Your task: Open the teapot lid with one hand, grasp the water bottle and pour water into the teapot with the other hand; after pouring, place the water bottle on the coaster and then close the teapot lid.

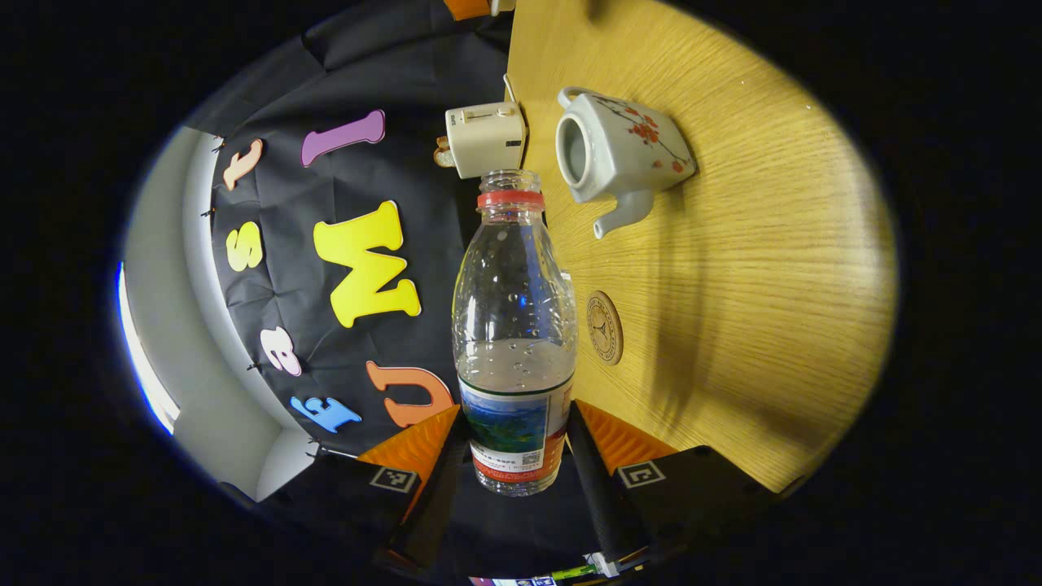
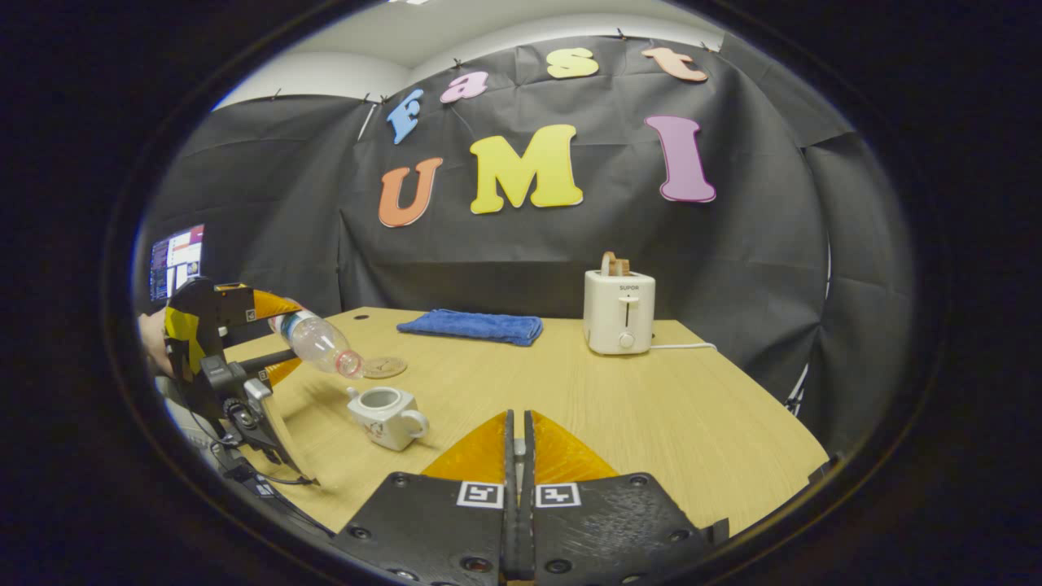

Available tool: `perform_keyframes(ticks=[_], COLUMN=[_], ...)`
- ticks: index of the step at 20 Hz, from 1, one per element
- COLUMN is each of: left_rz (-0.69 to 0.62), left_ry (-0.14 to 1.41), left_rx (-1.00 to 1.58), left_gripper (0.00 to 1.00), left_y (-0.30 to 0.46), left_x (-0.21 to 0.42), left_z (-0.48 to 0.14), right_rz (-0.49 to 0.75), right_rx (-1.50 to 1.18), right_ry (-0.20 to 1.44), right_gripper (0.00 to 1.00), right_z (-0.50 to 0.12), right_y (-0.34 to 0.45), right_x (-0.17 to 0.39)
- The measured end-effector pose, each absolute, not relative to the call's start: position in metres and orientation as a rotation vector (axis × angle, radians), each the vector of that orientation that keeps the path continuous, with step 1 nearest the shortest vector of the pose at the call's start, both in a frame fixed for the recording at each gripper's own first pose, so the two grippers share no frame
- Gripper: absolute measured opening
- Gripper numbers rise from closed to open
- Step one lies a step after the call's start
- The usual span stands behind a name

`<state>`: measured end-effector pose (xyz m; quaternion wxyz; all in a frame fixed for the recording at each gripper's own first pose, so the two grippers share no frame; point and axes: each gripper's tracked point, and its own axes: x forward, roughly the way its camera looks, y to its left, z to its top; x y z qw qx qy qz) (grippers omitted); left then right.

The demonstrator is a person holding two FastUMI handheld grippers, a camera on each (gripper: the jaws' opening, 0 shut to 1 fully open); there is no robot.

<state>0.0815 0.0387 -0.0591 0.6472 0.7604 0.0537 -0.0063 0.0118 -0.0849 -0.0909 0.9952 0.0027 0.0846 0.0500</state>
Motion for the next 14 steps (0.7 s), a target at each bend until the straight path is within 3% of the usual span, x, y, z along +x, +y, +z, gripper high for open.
perform_keyframes(ticks=[10, 14], left_rz=[-0.014, -0.015], left_ry=[0.122, 0.137], left_rx=[1.847, 1.886], left_gripper=[0.77, 0.74], left_y=[0.032, 0.033], left_x=[0.088, 0.088], left_z=[-0.048, -0.045], right_rz=[0.108, 0.115], right_rx=[0.020, 0.021], right_ry=[0.172, 0.175], right_gripper=[0.00, 0.00], right_z=[-0.094, -0.095], right_y=[-0.086, -0.084], right_x=[0.013, 0.011])
